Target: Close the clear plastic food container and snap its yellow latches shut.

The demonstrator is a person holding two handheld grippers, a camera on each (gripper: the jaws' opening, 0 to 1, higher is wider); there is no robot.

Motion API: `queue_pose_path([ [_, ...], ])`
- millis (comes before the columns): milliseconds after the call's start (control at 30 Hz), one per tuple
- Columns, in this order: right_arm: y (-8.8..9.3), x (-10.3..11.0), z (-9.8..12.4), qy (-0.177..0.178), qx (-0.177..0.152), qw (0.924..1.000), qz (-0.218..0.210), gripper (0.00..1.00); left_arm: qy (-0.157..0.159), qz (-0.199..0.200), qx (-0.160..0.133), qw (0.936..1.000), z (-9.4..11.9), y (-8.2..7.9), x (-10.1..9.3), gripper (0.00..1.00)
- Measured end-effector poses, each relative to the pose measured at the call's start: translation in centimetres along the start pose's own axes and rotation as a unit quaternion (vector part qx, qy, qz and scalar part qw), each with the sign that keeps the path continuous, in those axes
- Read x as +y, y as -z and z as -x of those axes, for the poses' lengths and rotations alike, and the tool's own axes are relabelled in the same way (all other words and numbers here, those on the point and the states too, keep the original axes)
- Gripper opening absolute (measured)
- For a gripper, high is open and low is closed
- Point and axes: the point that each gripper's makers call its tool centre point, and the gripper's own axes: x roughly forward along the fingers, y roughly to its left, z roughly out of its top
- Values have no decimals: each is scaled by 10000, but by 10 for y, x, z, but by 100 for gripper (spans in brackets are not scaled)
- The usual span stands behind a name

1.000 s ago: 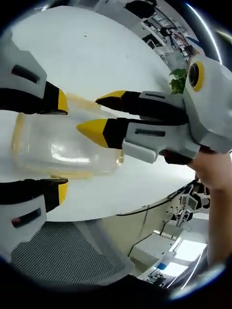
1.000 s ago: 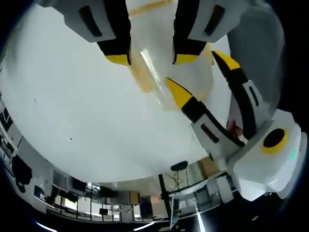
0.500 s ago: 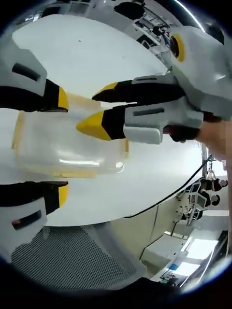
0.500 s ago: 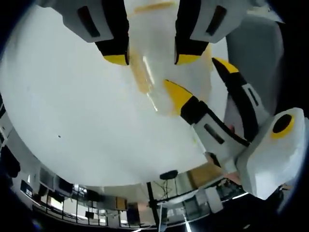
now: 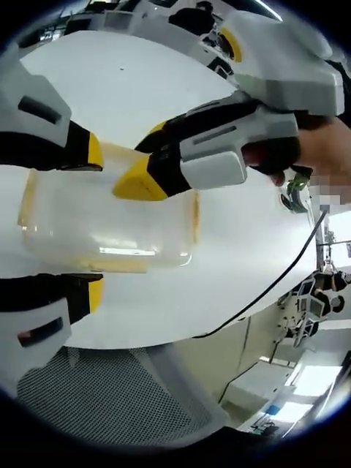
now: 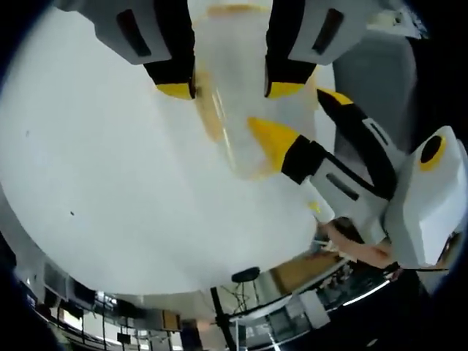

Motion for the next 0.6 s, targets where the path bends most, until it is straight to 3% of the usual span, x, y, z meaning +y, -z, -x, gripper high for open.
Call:
queue_pose_path([
  [267, 3, 1, -3, -339, 173, 9991, -202, 38, -159, -288, 160, 9993, -4, 2, -3, 56],
  [600, 3, 2, -5, -539, 361, 9977, -203, 37, -231, -304, 258, 9989, -4, 3, -2, 55],
])
